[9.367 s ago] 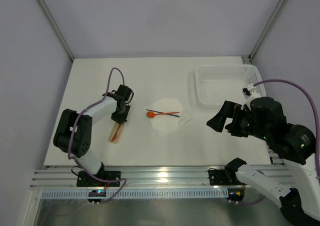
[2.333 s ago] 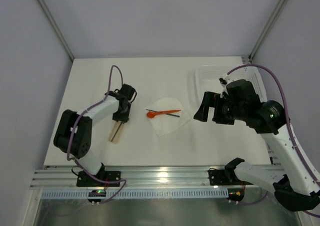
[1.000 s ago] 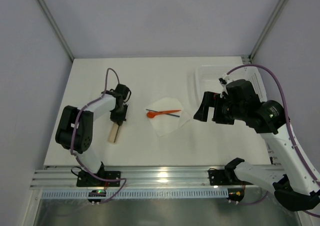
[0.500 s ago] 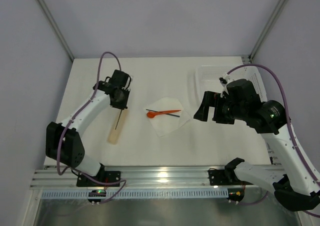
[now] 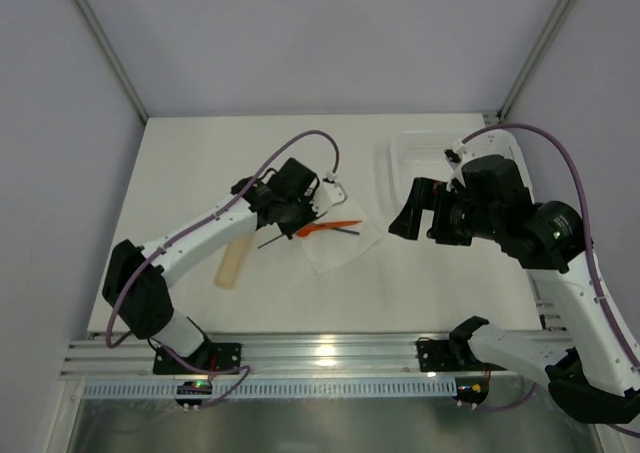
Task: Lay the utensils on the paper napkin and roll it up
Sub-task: Place the utensils on the napkin.
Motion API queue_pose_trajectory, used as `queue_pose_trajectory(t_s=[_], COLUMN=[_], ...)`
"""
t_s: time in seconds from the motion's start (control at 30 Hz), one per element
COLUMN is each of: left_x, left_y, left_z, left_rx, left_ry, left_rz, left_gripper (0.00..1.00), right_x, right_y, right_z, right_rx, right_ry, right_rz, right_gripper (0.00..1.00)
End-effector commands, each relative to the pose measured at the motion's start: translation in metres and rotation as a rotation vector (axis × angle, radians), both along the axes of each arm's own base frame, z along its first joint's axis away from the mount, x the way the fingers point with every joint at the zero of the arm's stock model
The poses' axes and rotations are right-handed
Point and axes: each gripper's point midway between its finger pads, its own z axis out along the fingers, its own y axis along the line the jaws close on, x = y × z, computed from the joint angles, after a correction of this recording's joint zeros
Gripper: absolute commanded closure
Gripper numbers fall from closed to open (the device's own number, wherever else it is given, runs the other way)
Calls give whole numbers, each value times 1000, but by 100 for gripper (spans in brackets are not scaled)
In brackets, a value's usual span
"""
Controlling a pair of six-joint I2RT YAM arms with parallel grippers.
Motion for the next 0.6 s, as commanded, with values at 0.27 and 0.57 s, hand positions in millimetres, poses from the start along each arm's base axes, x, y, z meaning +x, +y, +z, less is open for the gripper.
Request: queue_pose_trajectory(t_s=[0.27,0.57], left_x=[20,35], left_y=[-54,-73], left_z=[-46,-57], left_rx=[274,385], left_ry=[-87,-156], left_rz=[-409,-495], left_gripper=[100,100], right_x=[-4,-12], right_y=[7,-8], right_z=[30,36], right_rx=[121,130], right_ry=[-44,-76], right_rz=[-32,-87], right_gripper=[0,1])
